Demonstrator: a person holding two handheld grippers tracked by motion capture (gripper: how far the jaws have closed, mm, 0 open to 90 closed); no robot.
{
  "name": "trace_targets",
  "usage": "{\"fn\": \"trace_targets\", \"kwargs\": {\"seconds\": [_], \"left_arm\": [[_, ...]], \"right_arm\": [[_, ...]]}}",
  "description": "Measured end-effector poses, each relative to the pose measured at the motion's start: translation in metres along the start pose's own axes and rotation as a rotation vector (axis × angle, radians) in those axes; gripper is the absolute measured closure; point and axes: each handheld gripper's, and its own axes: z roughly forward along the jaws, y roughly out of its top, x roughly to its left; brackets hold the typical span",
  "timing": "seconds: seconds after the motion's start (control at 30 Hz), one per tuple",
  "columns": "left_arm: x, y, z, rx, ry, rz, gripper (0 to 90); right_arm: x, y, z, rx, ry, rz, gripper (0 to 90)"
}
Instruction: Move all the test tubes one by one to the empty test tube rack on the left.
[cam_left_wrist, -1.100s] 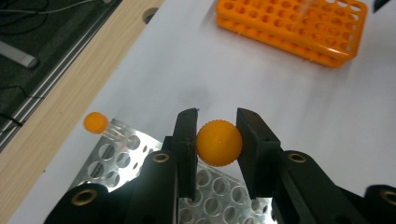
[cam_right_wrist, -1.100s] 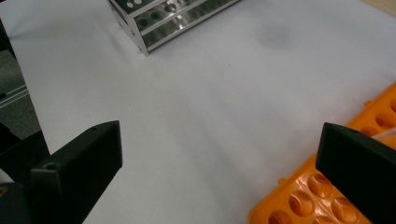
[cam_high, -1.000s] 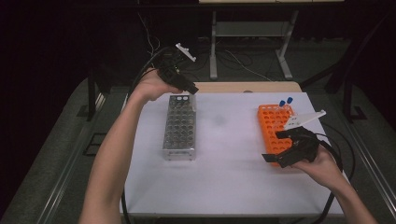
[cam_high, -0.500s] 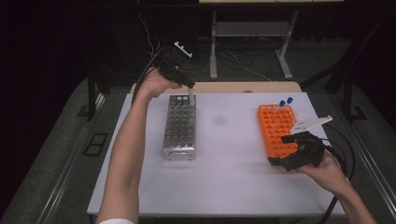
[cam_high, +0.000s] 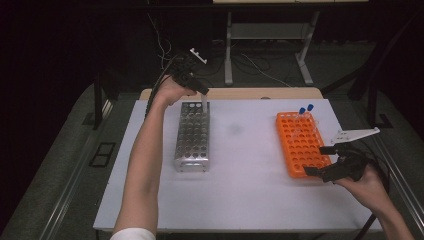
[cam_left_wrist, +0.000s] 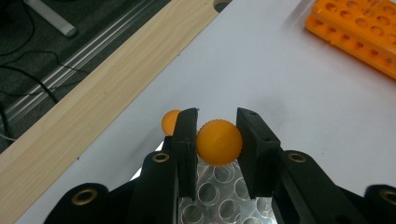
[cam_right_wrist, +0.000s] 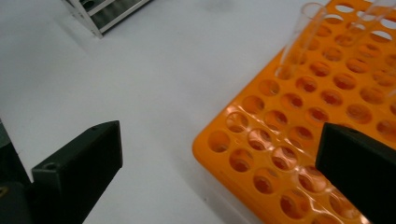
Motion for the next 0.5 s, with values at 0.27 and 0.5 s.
{"fn": "trace_targets", "kwargs": {"seconds": [0.27,0.5], "left_arm": [[0.001,-0.008,0.017,0.028,-0.001,-0.012,68.5],[0.005,-0.017,0.024,0.024,-0.014,-0.038,68.2]], "right_arm": [[-0.020,-0.006,-0.005,-0.017,-0.040,0.047,0.2],[-0.036,-0.004,0.001,-0.023,-0.049,0.070,0.3]]}}
